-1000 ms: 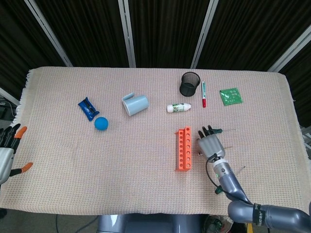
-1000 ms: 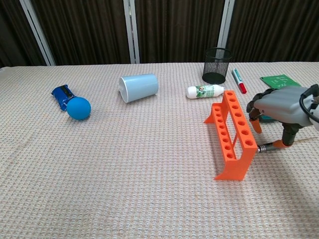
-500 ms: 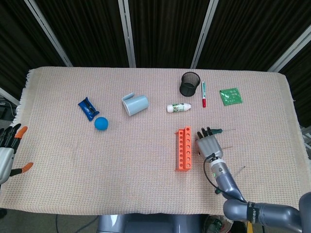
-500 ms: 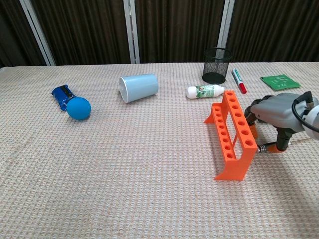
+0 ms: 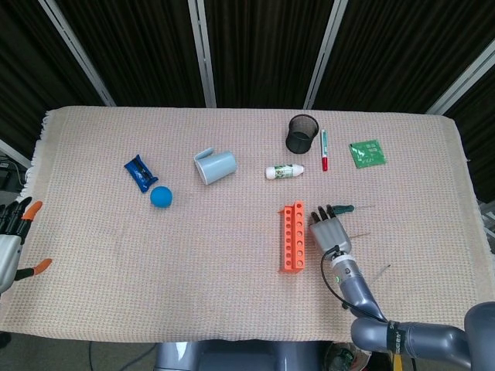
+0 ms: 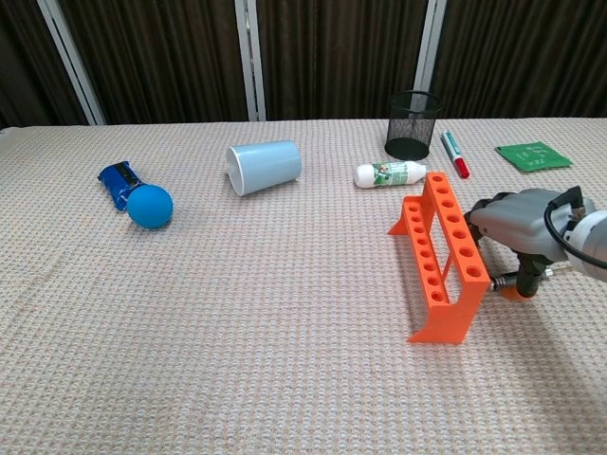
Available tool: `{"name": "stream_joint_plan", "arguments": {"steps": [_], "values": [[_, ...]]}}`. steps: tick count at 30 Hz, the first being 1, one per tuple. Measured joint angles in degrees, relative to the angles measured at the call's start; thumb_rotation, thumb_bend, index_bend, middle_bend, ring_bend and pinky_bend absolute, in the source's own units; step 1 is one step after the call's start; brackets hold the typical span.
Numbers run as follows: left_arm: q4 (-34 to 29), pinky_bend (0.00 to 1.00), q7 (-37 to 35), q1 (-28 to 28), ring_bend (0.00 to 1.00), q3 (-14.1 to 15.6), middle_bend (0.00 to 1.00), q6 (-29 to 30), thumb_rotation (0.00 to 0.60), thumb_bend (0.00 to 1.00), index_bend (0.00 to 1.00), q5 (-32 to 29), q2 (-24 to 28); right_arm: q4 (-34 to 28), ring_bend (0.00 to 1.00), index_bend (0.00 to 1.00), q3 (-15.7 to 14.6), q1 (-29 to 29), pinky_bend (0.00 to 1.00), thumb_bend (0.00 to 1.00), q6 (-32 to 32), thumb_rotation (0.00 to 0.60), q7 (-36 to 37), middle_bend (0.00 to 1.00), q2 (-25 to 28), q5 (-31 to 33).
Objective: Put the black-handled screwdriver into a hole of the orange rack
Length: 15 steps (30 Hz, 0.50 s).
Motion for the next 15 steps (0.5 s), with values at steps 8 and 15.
{"name": "stream_joint_plan", "arguments": {"steps": [8, 15], "values": [[0.3, 0.0, -0.3, -0.1, 0.0, 0.0, 0.0, -0.3, 0.6, 0.0, 0.06, -0.5, -0.1, 0.4, 0.0, 0.5, 0.0, 0.7, 0.0, 0.24, 0.2, 0.6, 0.5, 0.14, -0.3, 0.6], [0.0, 0.0, 0.0, -0.2, 0.0, 0.0, 0.0, -0.7, 0.6, 0.0, 0.06, -0.8, -0.1, 1.4, 0.0, 0.53, -0.2, 0.9, 0.0, 0.25, 0.0, 0.6, 1.5, 0.16, -0.7, 0.7]]}}
